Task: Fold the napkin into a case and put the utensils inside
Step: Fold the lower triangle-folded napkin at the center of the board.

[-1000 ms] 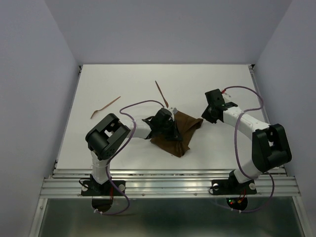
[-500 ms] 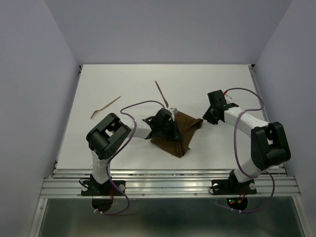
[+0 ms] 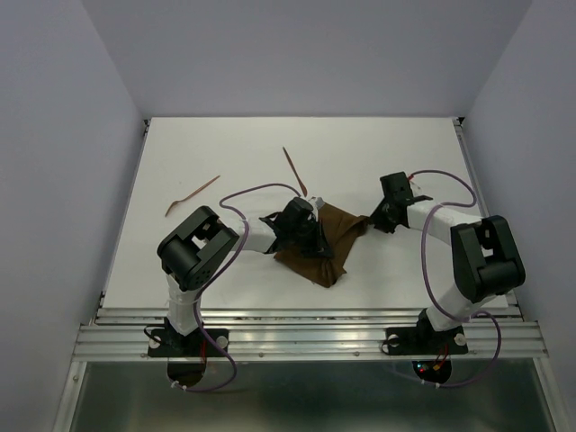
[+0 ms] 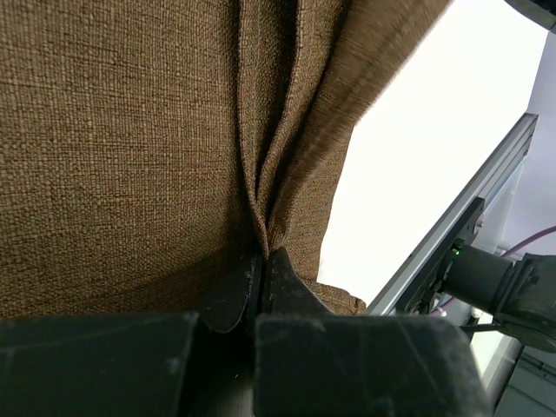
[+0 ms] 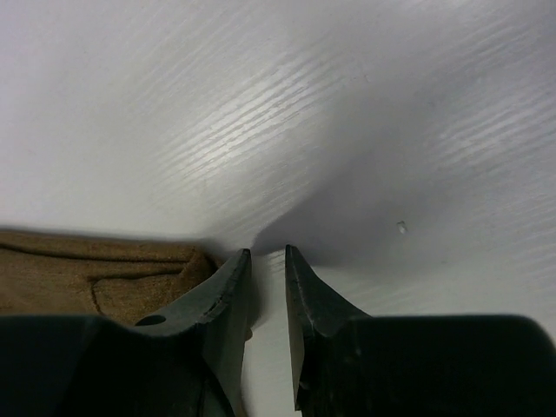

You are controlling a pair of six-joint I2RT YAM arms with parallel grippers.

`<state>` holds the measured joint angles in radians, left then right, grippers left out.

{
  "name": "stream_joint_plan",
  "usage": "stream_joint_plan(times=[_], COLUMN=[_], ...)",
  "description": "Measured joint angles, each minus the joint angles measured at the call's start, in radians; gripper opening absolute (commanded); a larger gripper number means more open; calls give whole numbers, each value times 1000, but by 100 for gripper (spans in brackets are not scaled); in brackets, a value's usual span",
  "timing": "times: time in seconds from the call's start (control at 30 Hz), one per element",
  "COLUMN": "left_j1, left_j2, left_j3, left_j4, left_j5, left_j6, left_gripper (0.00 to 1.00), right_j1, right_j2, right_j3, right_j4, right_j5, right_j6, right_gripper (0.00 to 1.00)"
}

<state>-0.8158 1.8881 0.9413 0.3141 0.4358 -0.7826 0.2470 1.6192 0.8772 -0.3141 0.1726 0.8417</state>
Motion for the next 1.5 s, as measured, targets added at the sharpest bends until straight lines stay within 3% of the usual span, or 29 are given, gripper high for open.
stream_joint_plan(times=[0.5,1.03,1.5], left_j1=[0,9,13], left_j2=[14,30,33], left_j3=[16,26,26], left_j4=[0,4,11], left_j5=[17,50,63], left_j6=[4,8,8], left_gripper=[0,0,0], right_j1=[10,72,125], right_j2=[11,32,168], right_j3=[34,116,214], right_j4=[44,11,8], right_j5=[-120,-119,-101], right_j6=[-26,-26,-26], right_gripper=[28,28,28])
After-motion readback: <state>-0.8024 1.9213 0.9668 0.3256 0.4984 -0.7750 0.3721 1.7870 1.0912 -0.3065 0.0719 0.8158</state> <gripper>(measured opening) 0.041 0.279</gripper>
